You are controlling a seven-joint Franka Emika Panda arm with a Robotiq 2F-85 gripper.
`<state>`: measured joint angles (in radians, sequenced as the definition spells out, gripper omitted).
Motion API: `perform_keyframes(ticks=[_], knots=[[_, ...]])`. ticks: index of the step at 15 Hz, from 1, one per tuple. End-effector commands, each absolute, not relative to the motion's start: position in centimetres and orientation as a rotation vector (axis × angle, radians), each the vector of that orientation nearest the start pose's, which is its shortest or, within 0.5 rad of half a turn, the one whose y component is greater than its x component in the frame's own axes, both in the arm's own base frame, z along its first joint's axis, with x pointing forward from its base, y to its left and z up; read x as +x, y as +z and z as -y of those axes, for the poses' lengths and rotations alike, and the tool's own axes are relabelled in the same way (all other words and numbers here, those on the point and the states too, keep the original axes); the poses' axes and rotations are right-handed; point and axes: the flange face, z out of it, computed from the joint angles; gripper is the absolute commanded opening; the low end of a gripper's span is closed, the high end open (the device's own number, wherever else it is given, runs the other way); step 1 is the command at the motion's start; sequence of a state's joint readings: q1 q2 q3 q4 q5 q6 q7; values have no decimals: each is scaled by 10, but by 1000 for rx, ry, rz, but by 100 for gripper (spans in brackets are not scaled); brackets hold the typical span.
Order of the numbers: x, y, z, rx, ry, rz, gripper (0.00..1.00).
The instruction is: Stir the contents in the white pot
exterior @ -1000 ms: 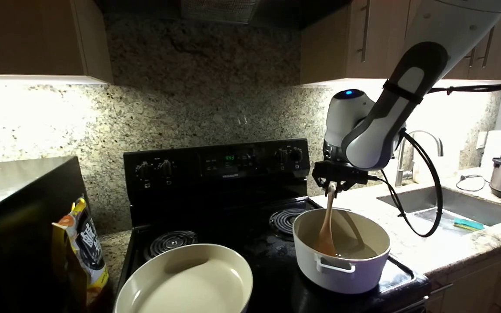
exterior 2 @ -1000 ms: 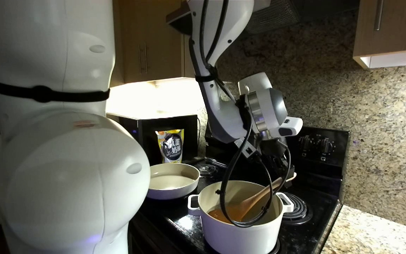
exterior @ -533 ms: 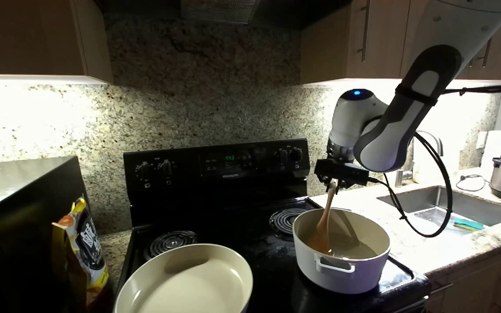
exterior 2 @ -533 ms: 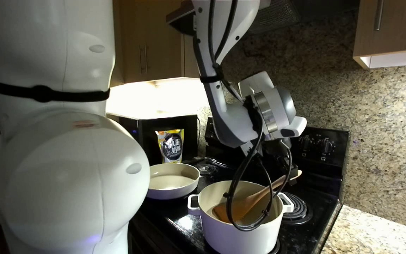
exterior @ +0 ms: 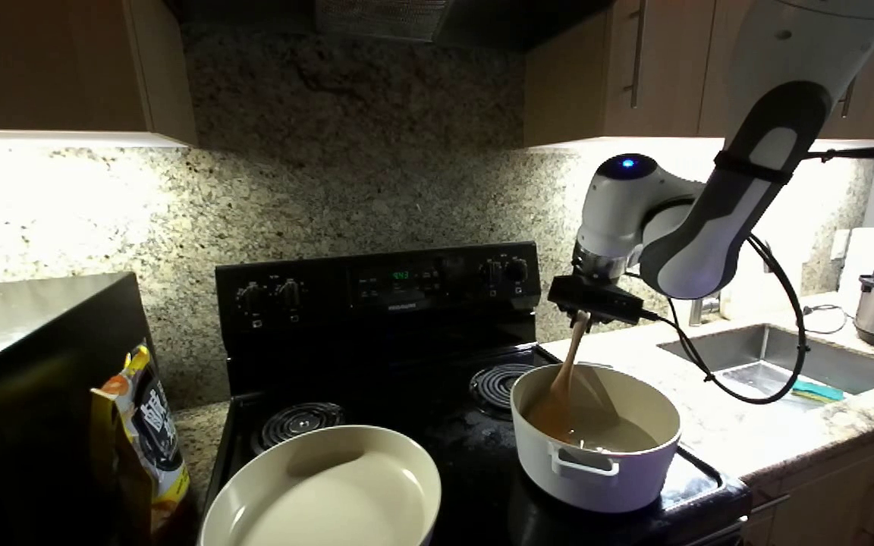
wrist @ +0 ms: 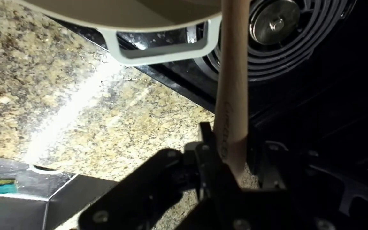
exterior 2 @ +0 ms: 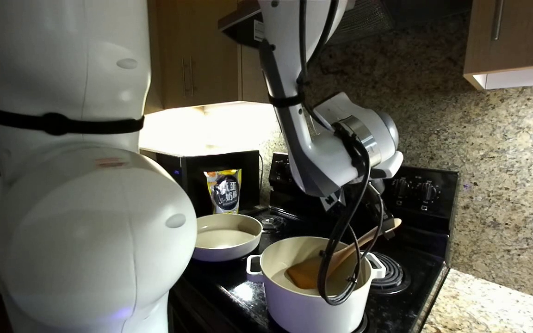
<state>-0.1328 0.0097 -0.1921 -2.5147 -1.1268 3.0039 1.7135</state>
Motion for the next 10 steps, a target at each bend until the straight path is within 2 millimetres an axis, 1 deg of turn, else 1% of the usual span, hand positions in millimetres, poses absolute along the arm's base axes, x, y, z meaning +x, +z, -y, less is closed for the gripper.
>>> perform_keyframes(ticks=[1, 2, 3, 4, 6, 10], knots=[[462, 309, 85, -2641, -942, -1441, 7], [462, 308, 84, -2642, -945, -1443, 7], [461, 307, 83, -2640, -949, -1442, 51], [461, 306, 83, -2637, -953, -1443, 52], [461, 306, 80, -2620, -964, -1455, 64], [459, 303, 77, -2603, -976, -1464, 90]])
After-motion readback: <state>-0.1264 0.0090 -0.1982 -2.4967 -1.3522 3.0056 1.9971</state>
